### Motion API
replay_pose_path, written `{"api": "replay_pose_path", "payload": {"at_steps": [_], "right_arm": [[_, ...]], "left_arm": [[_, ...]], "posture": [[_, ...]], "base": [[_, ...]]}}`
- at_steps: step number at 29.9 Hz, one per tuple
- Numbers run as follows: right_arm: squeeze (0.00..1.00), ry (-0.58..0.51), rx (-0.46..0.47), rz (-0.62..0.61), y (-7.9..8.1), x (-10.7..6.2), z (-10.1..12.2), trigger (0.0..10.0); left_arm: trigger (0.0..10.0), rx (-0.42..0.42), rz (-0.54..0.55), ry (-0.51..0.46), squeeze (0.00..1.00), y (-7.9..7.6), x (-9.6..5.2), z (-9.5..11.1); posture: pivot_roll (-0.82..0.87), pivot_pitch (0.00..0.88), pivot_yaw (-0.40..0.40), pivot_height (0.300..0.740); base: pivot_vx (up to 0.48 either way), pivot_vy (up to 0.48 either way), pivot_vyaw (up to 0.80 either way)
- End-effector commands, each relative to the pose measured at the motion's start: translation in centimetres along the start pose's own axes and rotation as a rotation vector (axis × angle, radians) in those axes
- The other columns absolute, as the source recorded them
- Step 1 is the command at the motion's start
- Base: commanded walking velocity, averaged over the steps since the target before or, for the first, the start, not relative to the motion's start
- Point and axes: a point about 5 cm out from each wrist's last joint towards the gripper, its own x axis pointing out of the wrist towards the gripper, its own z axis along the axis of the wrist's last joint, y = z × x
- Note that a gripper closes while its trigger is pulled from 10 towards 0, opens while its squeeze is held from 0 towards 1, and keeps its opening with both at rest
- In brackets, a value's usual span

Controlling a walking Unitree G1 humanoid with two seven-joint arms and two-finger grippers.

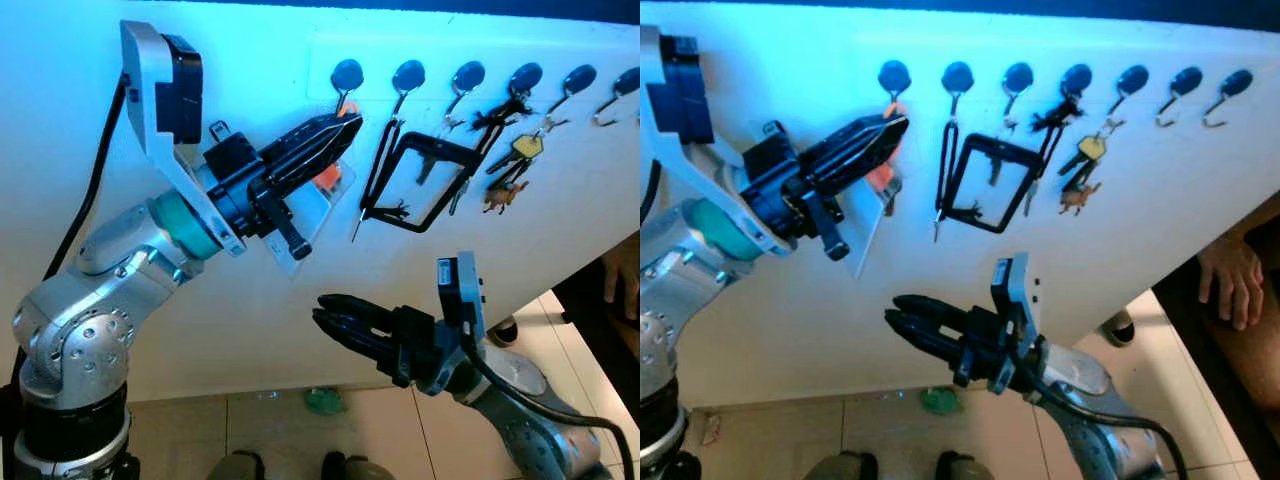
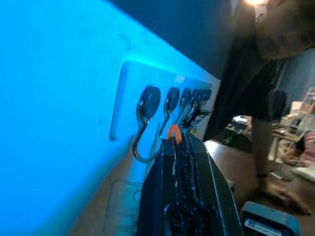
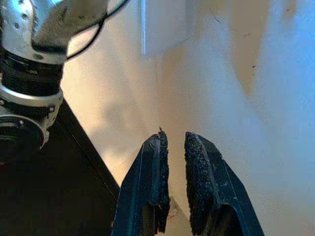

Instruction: Hang keys on a hook

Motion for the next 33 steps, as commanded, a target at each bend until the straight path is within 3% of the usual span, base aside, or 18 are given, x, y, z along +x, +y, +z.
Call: {"api": "replay_pose_path", "payload": {"at_steps": [1, 4, 10, 18, 26, 33], "right_arm": [[0.0, 0.011, 0.006, -0.002, 0.1, -0.2, -0.4, 10.0], [0.0, 0.012, 0.007, -0.002, 0.2, -0.3, -0.4, 10.0], [0.0, 0.014, 0.007, -0.004, 0.1, -0.3, -0.4, 10.0], [0.0, 0.016, 0.005, -0.005, 0.1, -0.3, -0.4, 10.0], [0.0, 0.016, 0.005, -0.006, 0.2, -0.2, -0.4, 10.0], [0.0, 0.017, 0.005, -0.006, 0.2, -0.2, -0.4, 10.0]], "left_arm": [[10.0, -0.11, 0.056, 0.021, 0.0, 1.5, -1.1, -1.1], [10.0, -0.165, 0.036, 0.026, 0.0, 1.3, -1.4, -1.5], [10.0, -0.18, 0.037, 0.046, 0.0, 1.3, -1.4, -1.8], [10.0, -0.161, 0.059, 0.058, 0.0, 1.4, -1.0, -1.8], [10.0, -0.135, 0.021, -0.027, 0.0, 1.2, -1.0, 0.2], [10.0, -0.127, 0.019, -0.022, 0.0, 1.2, -1.0, 0.5]], "posture": [[0.05, 0.092, 0.041, 0.74], [0.05, 0.095, 0.04, 0.74], [0.05, 0.098, 0.039, 0.74], [0.05, 0.099, 0.038, 0.74], [0.05, 0.099, 0.041, 0.74], [0.06, 0.099, 0.041, 0.74]], "base": [[0.0, 0.0, 0.0], [0.0, 0.0, 0.0], [0.0, 0.0, 0.0], [0.0, 0.0, 0.0], [0.0, 0.0, 0.0], [0.0, 0.0, 0.0]]}}
